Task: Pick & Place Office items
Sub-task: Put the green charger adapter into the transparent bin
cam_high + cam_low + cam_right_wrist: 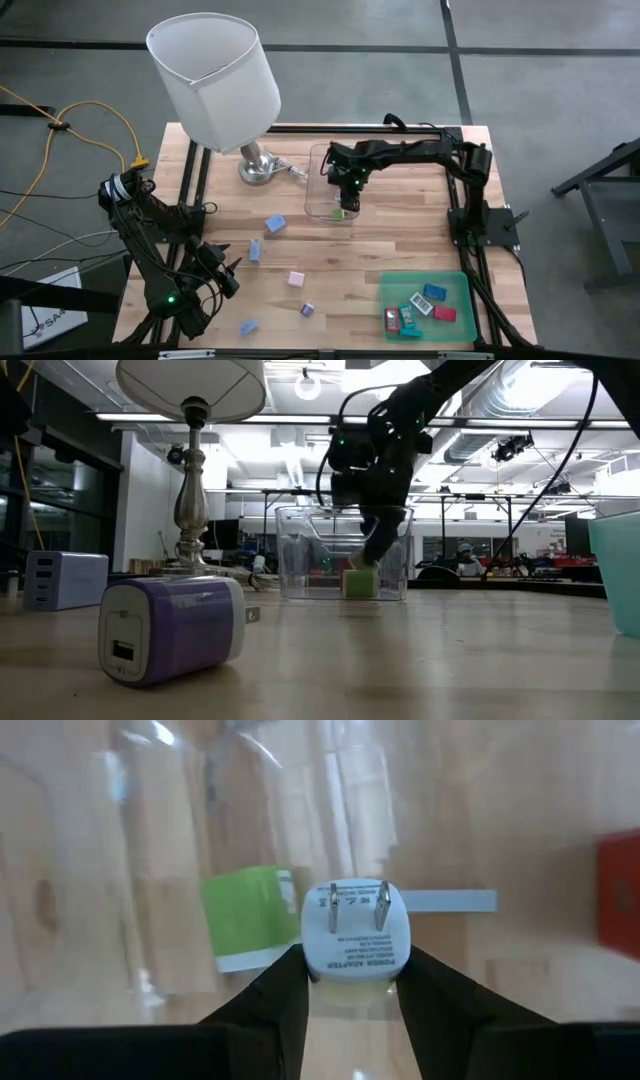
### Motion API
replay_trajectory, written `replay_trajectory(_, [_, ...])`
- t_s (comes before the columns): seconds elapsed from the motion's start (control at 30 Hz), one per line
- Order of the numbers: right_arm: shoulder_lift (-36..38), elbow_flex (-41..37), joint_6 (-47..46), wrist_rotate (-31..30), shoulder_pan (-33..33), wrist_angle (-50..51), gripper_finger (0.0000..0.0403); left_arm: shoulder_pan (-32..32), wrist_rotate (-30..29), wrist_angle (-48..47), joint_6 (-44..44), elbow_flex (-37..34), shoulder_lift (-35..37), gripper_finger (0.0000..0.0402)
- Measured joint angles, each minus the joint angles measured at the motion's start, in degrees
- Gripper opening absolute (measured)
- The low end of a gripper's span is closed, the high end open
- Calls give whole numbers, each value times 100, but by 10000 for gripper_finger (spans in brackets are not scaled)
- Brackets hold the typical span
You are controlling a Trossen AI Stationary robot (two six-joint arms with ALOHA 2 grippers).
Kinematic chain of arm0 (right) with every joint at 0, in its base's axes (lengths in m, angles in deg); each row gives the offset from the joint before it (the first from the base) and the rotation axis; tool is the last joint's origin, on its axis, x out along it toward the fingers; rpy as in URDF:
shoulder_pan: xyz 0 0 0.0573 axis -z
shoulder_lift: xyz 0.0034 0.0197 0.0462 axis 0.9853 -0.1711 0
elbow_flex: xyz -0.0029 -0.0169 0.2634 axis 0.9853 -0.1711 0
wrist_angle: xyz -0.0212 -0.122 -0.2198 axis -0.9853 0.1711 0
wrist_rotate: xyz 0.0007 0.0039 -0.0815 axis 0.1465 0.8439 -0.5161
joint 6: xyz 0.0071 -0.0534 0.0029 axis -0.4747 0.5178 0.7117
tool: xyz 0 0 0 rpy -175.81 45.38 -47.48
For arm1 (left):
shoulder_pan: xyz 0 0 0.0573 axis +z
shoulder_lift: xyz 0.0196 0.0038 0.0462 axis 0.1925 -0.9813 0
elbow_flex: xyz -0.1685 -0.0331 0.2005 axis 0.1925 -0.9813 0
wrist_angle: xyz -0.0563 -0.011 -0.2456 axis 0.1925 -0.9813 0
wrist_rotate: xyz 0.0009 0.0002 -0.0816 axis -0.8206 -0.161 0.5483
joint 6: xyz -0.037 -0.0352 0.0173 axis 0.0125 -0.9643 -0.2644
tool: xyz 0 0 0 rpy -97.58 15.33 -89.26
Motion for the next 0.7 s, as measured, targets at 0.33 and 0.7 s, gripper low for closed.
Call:
replay_trajectory(0.33, [-15,-2,0,-306,-61,4,139,0,6,-2,0,0,-1,232])
replay_trajectory(0.7, [-17,-9,20,-491,-66,-121,148,0,0,-2,0,0,0,232])
